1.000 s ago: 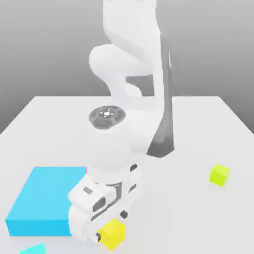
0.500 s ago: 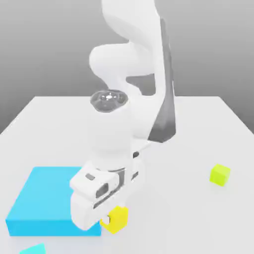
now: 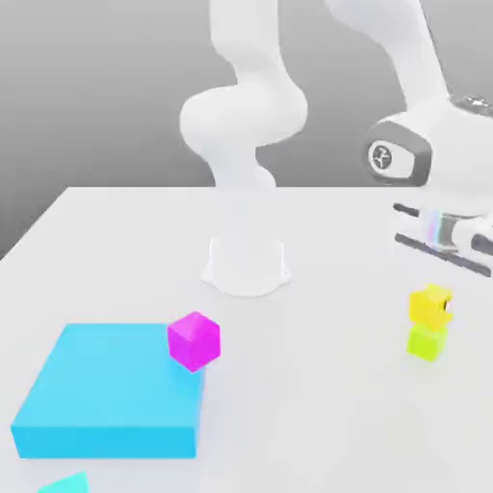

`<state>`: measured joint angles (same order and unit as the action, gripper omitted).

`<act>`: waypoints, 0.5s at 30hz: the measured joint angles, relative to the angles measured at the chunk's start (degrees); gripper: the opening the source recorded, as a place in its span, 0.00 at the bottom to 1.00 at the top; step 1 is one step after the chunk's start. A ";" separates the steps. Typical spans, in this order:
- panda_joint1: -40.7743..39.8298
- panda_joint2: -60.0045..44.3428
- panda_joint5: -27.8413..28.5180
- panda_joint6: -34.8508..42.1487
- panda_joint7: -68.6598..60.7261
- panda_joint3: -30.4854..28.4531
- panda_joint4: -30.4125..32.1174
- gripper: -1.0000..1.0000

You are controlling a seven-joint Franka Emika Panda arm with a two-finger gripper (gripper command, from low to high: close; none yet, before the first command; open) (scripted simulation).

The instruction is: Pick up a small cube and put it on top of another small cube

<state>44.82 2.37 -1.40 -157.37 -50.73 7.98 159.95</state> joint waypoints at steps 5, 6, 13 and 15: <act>1.09 -8.98 4.43 -8.82 1.66 -1.70 -0.20 1.00; 1.09 -8.98 4.43 -8.82 1.66 -1.70 -0.20 1.00; 1.13 -7.85 3.79 -7.88 1.16 -1.60 -0.12 1.00; 1.29 -4.25 2.08 -4.58 -0.07 -1.25 0.13 1.00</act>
